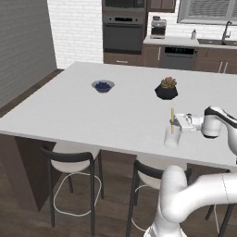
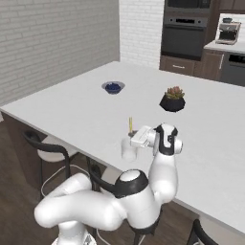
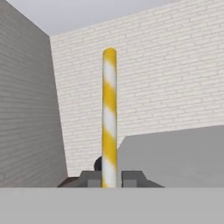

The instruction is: Take a straw from the drawer in front and place it inside the glass cup on the dining counter.

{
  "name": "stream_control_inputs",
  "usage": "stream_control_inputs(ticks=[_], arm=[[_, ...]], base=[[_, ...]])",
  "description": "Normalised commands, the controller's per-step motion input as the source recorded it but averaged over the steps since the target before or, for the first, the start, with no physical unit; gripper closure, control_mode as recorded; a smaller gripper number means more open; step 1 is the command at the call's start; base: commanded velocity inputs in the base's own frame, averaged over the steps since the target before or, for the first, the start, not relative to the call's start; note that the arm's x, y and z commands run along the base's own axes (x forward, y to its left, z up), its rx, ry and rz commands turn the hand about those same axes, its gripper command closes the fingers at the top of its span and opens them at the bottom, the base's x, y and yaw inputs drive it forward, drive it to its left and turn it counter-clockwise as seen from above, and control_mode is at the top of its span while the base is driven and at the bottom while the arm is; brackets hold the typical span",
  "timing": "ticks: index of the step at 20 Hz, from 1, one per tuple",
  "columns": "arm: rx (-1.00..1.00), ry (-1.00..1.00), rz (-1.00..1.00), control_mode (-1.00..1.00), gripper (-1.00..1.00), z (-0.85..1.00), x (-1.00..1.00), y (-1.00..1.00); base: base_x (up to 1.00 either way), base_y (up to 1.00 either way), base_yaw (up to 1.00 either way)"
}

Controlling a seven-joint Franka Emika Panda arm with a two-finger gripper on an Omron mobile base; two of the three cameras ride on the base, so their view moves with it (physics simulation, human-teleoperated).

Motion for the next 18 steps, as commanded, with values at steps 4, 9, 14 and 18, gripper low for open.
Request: stream_control_inputs(ticks=[4,9,14,18], arm=[[0.00,0.00,0.00,-1.00,1.00,-0.12,0.19,-0.07],[0.00,0.00,0.00,-1.00,1.00,-0.12,0.05,-0.03],[0.00,-0.04,0.00,-1.00,1.00,-0.07,-0.37,-0.09],[0.00,-0.04,0.00,-1.00,1.00,-0.09,-0.43,-0.03]], base=[[0.00,0.00,0.00],[0.00,0.00,0.00],[0.00,0.00,0.00],[0.00,0.00,0.00]])
